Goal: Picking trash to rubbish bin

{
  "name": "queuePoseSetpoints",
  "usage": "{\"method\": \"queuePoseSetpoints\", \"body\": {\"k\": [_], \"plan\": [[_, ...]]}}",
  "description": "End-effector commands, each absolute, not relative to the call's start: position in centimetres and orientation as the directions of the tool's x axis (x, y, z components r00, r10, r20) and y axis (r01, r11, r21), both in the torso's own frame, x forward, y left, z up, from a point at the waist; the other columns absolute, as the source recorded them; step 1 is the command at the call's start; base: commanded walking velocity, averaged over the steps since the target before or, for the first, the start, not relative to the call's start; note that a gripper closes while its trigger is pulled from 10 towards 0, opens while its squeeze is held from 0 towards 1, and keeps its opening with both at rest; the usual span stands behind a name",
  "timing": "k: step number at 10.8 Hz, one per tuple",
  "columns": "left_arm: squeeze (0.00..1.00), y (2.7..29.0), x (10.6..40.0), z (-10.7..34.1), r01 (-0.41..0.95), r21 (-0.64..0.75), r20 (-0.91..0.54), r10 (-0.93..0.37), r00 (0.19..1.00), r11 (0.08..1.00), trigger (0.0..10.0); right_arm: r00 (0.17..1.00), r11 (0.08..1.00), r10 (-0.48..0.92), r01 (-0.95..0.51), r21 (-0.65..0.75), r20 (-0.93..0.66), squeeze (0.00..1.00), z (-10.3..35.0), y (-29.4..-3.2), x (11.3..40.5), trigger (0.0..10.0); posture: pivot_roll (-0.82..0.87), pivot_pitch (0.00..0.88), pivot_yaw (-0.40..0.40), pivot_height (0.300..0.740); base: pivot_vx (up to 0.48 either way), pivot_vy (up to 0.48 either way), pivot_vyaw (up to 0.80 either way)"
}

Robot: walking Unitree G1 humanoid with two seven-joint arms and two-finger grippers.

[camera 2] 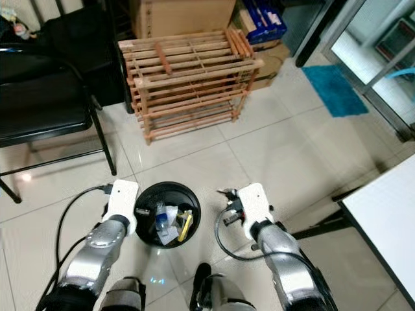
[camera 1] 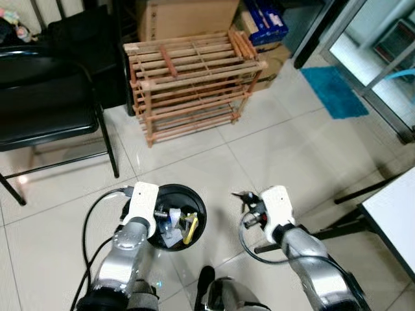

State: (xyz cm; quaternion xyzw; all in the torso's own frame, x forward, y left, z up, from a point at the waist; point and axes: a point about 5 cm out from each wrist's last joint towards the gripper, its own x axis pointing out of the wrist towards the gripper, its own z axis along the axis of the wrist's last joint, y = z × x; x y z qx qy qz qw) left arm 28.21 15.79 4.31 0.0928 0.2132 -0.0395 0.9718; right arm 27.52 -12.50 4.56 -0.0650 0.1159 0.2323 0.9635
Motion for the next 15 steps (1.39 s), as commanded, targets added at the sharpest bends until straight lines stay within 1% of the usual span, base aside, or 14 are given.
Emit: {"method": "queuePoseSetpoints", "body": {"k": [1, 4, 6, 9, 11, 14, 15], "plan": [[0.0, 15.1, 27.4, 4.2, 0.155, 0.137, -0.446, -0.079, 0.892, 0.978, 10.0, 0.854, 0.88, 0.427, -0.468, -0.08, -0.298, 0.0, 3.4, -12.7, 27.8, 10.0, 0.42, 0.319, -0.204, 0.74, 0.0, 0.0, 0.0], [0.0, 15.8, 26.3, 5.2, 0.131, 0.133, -0.463, -0.056, 0.885, 0.982, 10.0, 0.84, 0.861, 0.459, -0.501, -0.086, -0.289, 0.0, 3.3, -11.4, 29.2, 10.0, 0.46, 0.329, -0.207, 0.74, 0.0, 0.0, 0.0], [0.0, 16.4, 25.6, 5.4, 0.115, 0.136, -0.479, -0.036, 0.877, 0.984, 10.0, 0.834, 0.853, 0.474, -0.514, -0.088, -0.282, 0.0, 3.2, -10.6, 29.6, 10.0, 0.47, 0.33, -0.21, 0.74, 0.0, 0.0, 0.8], [0.0, 16.3, 25.5, 5.6, 0.122, 0.135, -0.494, -0.04, 0.869, 0.983, 10.0, 0.841, 0.859, 0.463, -0.504, -0.091, -0.281, 0.0, 2.7, -10.7, 29.6, 10.0, 0.47, 0.332, -0.203, 0.74, 0.0, 0.0, 0.71], [0.0, 16.4, 25.4, 5.8, 0.133, 0.141, -0.503, -0.044, 0.863, 0.981, 10.0, 0.853, 0.875, 0.442, -0.478, -0.079, -0.277, 0.0, 2.4, -11.0, 29.5, 10.0, 0.47, 0.338, -0.194, 0.74, 0.0, 0.0, 0.0], [0.0, 17.2, 25.2, 6.3, 0.118, 0.162, -0.51, -0.019, 0.86, 0.98, 10.0, 0.853, 0.886, 0.427, -0.461, -0.051, -0.299, 0.0, 1.8, -10.6, 29.6, 10.0, 0.49, 0.356, -0.187, 0.74, 0.0, 0.0, 0.0], [0.0, 17.5, 24.9, 6.5, 0.108, 0.166, -0.508, -0.009, 0.861, 0.98, 10.0, 0.851, 0.886, 0.426, -0.461, -0.047, -0.308, 0.0, 1.7, -10.4, 29.6, 10.0, 0.53, 0.379, -0.184, 0.74, 0.0, 0.0, 0.0]]}}
